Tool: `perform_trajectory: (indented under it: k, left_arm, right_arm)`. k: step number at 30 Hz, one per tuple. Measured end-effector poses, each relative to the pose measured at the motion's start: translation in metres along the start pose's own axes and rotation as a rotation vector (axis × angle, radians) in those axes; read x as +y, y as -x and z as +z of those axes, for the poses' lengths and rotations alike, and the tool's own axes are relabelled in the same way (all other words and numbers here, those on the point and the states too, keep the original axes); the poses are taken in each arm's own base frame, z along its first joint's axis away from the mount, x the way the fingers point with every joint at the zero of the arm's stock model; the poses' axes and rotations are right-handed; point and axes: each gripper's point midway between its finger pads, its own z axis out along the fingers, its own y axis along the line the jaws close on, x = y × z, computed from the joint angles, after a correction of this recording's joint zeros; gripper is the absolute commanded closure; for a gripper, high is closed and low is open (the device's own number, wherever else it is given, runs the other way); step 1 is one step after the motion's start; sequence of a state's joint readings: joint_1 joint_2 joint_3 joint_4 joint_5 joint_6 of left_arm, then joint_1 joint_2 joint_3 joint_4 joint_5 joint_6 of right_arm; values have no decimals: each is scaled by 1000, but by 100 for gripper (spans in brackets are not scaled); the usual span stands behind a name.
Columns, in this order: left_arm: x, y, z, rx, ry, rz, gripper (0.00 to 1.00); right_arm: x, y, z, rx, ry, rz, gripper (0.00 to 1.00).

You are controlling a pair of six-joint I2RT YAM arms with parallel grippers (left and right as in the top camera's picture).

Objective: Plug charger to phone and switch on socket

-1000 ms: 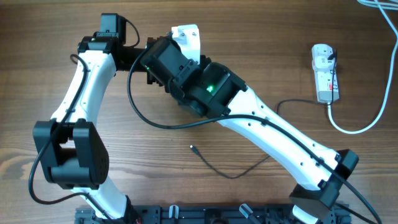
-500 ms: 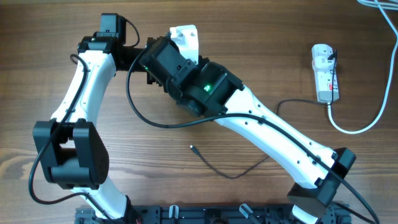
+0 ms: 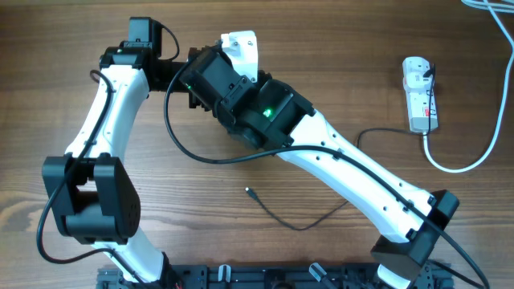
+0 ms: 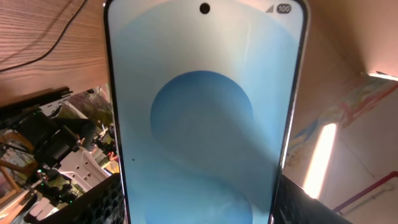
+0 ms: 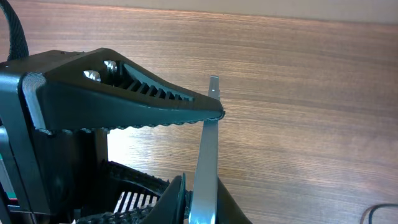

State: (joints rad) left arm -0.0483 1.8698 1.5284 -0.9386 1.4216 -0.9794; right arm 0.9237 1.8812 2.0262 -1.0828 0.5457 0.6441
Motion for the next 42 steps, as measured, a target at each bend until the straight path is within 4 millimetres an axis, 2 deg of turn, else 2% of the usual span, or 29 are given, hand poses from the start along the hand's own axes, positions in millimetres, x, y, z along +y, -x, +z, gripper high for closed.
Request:
perform_trajectory:
  k: [3, 5, 6, 7, 8, 9, 13, 15, 19, 21, 24, 27, 31, 32, 33, 35, 42]
  left_arm:
    - [-1, 0, -2, -1, -6, -4, 30]
    - [-1, 1, -3, -1, -10, -4, 29]
    - [-1, 1, -3, -1, -9, -4, 26]
    - [-1, 1, -3, -1, -10, -5, 17]
    - [-2, 1, -3, -1, -10, -4, 3]
    - [-2, 1, -3, 0, -11, 3, 0]
    - [-5, -1, -1, 12, -16, 33, 0]
    - [-5, 0, 0, 10, -13, 36, 4]
    - [-5, 0, 0, 5, -11, 33, 34]
    - [-5, 1, 0, 1, -9, 41, 38]
    - [-5, 1, 0, 0, -9, 42, 50]
    - [-5, 0, 0, 3, -11, 31, 60]
    - [-6, 0, -1, 2, -12, 9, 63]
    - [-6, 0, -1, 2, -12, 5, 67]
    - [-6, 0, -1, 2, -12, 2, 72]
    - [-6, 0, -1, 5, -13, -7, 72]
    - [-7, -1, -1, 9, -16, -21, 88]
  right_arm:
    - [-1, 2, 0, -7, -2, 43, 95]
    - [0, 2, 0, -9, -1, 67, 96]
    - [0, 2, 0, -9, -1, 72, 96]
    - [0, 3, 0, -10, -1, 77, 96]
    - [0, 3, 0, -11, 0, 90, 95]
    - [1, 4, 0, -17, 3, 117, 96]
    - [-3, 9, 0, -43, -14, 302, 96]
    - [-9, 14, 0, -80, -41, 457, 96]
    - [-17, 20, -6, -125, -43, 793, 96]
    - [-19, 21, -10, -135, -31, 967, 96]
    - [-19, 20, -11, -126, -17, 1130, 95]
    - [-16, 15, -11, -95, -12, 1227, 94]
    - [-12, 10, -10, -56, -1, 1357, 90]
    - [-11, 9, -10, -51, 3, 1382, 91]
    - [-11, 9, -10, -48, 4, 1390, 91]
    - [-9, 8, -10, -36, 5, 1405, 91]
    - [-8, 4, -10, -16, 1, 1421, 91]
